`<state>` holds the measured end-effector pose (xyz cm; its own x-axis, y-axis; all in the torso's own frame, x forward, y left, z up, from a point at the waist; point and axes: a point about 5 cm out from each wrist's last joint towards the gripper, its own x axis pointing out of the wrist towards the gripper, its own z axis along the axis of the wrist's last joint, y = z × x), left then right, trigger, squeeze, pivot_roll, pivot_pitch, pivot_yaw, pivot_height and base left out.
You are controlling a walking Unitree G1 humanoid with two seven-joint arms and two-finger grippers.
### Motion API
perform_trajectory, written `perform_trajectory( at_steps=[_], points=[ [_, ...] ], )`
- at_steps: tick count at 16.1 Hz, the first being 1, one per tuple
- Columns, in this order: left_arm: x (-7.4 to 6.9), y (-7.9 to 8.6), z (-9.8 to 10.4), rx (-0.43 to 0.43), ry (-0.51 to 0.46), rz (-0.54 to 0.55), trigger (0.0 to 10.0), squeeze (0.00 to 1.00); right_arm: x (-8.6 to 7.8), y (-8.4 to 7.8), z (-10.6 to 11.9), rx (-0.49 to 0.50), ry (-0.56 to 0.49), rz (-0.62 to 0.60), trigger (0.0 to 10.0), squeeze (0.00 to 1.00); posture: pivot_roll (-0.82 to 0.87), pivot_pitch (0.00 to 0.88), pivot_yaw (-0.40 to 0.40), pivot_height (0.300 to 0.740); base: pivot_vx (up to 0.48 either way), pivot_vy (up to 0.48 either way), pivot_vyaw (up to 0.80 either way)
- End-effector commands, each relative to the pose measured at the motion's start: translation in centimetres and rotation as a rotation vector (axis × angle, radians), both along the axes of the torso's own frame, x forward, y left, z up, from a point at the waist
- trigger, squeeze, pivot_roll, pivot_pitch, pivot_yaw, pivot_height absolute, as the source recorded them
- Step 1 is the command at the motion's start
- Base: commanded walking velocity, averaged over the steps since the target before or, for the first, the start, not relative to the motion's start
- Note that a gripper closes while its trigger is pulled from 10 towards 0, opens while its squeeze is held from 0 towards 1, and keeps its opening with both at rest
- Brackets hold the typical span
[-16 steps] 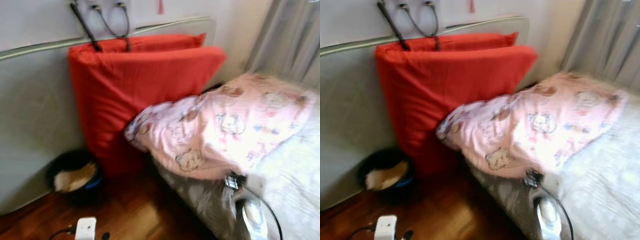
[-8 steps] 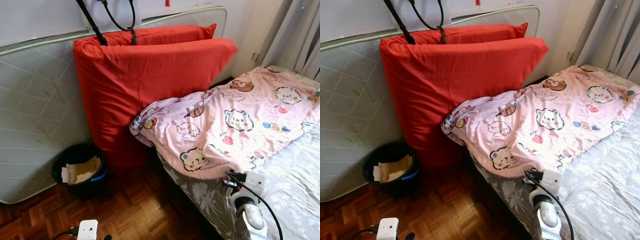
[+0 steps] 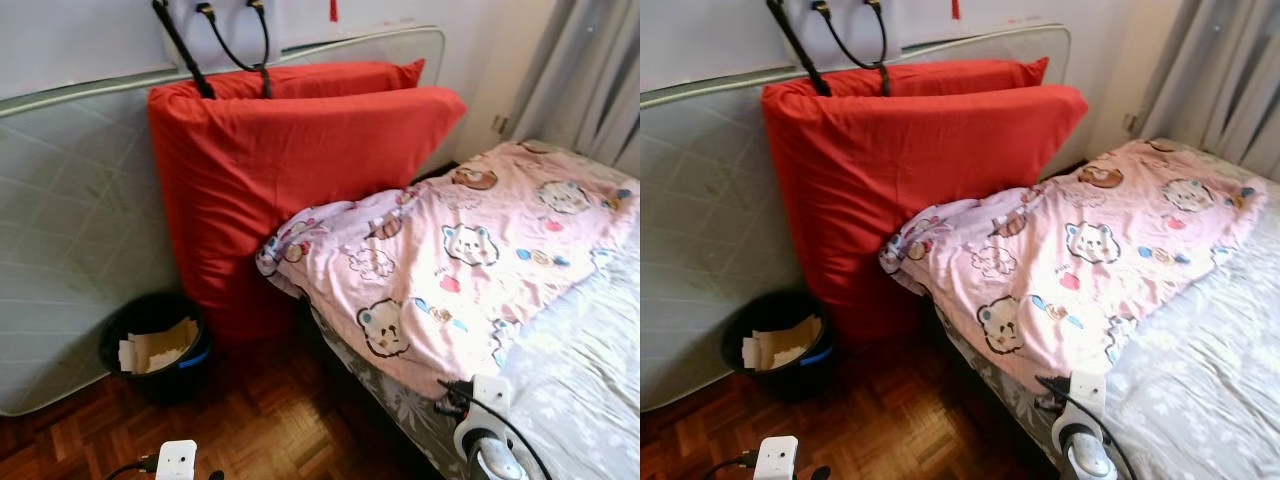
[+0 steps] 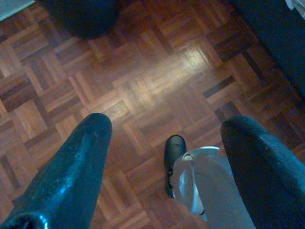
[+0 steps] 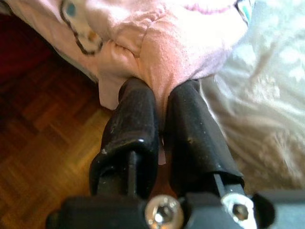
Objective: Clean up the room
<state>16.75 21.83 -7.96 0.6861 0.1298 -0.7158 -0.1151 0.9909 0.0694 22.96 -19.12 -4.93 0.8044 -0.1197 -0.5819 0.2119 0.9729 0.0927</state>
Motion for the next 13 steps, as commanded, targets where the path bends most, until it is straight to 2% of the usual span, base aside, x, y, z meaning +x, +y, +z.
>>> perform_trajectory(
  at_steps=[1,3,4,5,8,11,12,13],
  points=[
    [0.0,0.0,0.1,0.017,-0.004,-0.022,10.0,0.0,-0.6,0.1,-0.5,0.013,0.039,0.012,10.0,0.0,0.04,0.0,-0.041,0.74,0.0,0.0,0.0],
    [0.1,-0.1,0.1,0.02,-0.005,-0.029,10.0,0.0,-0.7,0.4,-0.6,0.026,0.045,0.032,10.0,0.0,0.04,0.0,-0.04,0.74,0.0,0.0,0.0],
    [0.1,-0.1,0.1,0.02,-0.006,-0.031,10.0,0.0,-0.7,0.4,-0.6,0.027,0.044,0.032,10.0,0.13,0.03,0.0,-0.04,0.74,0.0,0.0,0.0],
    [0.1,-0.1,0.1,0.02,-0.007,-0.032,10.0,0.0,-0.6,0.4,-0.6,0.029,0.046,0.033,10.0,0.78,0.04,0.0,-0.04,0.74,0.0,0.0,0.0],
    [0.2,-0.2,0.1,0.022,-0.008,-0.036,10.0,0.0,-0.5,0.9,-0.6,0.059,0.05,0.065,10.0,0.8,0.04,0.0,-0.041,0.74,0.0,0.0,0.0],
    [0.2,-0.2,0.1,0.023,-0.009,-0.037,10.0,0.0,-1.2,1.8,-1.3,0.09,0.121,0.134,10.0,0.78,0.04,0.0,-0.041,0.74,0.0,0.0,0.0],
    [0.2,-0.2,0.1,0.023,-0.008,-0.04,10.0,0.0,-1.9,2.3,-1.9,0.111,0.173,0.184,10.0,0.73,0.04,0.0,-0.042,0.74,0.0,0.0,0.0],
    [0.2,-0.2,0.1,0.022,-0.01,-0.039,10.0,0.0,-2.1,2.5,-2.1,0.13,0.186,0.19,10.0,0.58,0.04,0.0,-0.042,0.74,0.0,0.0,0.0]
  ],
)
